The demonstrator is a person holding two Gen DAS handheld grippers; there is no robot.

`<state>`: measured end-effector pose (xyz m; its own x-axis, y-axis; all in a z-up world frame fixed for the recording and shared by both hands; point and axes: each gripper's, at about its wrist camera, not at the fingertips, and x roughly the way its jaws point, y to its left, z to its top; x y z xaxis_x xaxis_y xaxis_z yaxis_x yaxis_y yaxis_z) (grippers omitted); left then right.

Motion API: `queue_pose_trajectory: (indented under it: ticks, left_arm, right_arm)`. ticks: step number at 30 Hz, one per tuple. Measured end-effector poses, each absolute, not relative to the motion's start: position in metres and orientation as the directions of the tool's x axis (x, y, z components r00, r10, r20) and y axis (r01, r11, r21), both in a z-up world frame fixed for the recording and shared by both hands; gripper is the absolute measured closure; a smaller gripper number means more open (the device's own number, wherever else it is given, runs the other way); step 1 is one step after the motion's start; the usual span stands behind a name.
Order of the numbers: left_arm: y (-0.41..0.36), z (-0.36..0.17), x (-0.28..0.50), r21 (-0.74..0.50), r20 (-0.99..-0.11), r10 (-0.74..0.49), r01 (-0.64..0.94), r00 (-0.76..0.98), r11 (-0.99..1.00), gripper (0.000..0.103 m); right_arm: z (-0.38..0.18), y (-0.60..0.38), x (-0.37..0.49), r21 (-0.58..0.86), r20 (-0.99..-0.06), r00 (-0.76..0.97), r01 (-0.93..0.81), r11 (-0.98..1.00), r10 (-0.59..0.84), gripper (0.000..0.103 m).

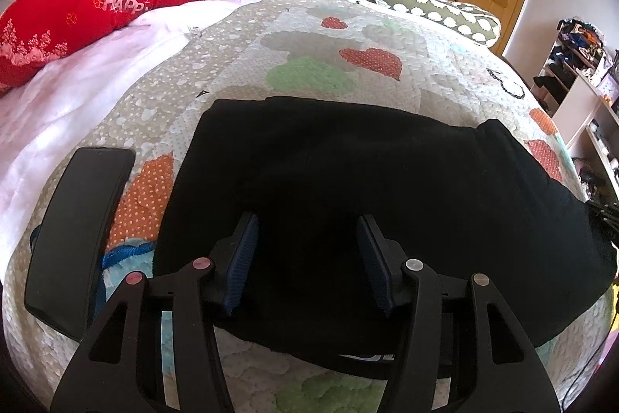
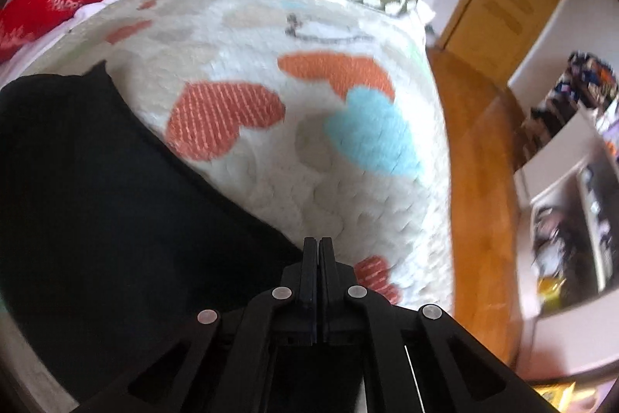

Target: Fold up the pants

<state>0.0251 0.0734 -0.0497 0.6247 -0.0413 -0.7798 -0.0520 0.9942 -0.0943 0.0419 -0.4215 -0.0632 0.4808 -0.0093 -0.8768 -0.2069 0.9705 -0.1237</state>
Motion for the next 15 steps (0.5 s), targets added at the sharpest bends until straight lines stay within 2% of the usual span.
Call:
queue_pose_trajectory:
  ticks: [3, 4, 6, 7, 10, 15]
  left_arm:
    - [0.072, -0.050, 0.025, -0.094, -0.780, -0.042, -0.050, 0.624, 0.994, 0.050]
    - [0.071, -0.050, 0.024, -0.092, -0.780, -0.041, -0.049, 0.625, 0.995, 0.050]
    - [0.071, -0.051, 0.024, -0.088, -0.778, -0.040, -0.046, 0.627, 0.995, 0.049]
    - [0.072, -0.050, 0.023, -0.088, -0.778, -0.040, -0.046, 0.628, 0.995, 0.048]
    - [0.072, -0.051, 0.022, -0.086, -0.776, -0.041, -0.042, 0.629, 0.995, 0.045]
    - [0.069, -0.052, 0.020, -0.063, -0.771, -0.026, -0.035, 0.636, 0.997, 0.044]
  right_arm:
    - [-0.048, -0.426, 0.035, -0.067, -0.860, 0.510, -0.159, 0.985, 0.024, 0.099]
    - [-0.040, -0.428, 0.030, -0.026, -0.850, 0.522, -0.160, 0.987, 0.063, 0.094]
    - [-0.029, -0.426, 0.023, 0.006, -0.838, 0.537, -0.173, 0.985, 0.100, 0.073]
    - [-0.024, -0.423, 0.018, 0.017, -0.835, 0.539, -0.176, 0.984, 0.111, 0.055]
    - [-0.020, -0.416, 0.009, 0.061, -0.826, 0.540, -0.196, 0.979, 0.160, 0.054]
    - [-0.031, -0.406, 0.001, 0.024, -0.841, 0.522, -0.228, 0.973, 0.143, 0.054]
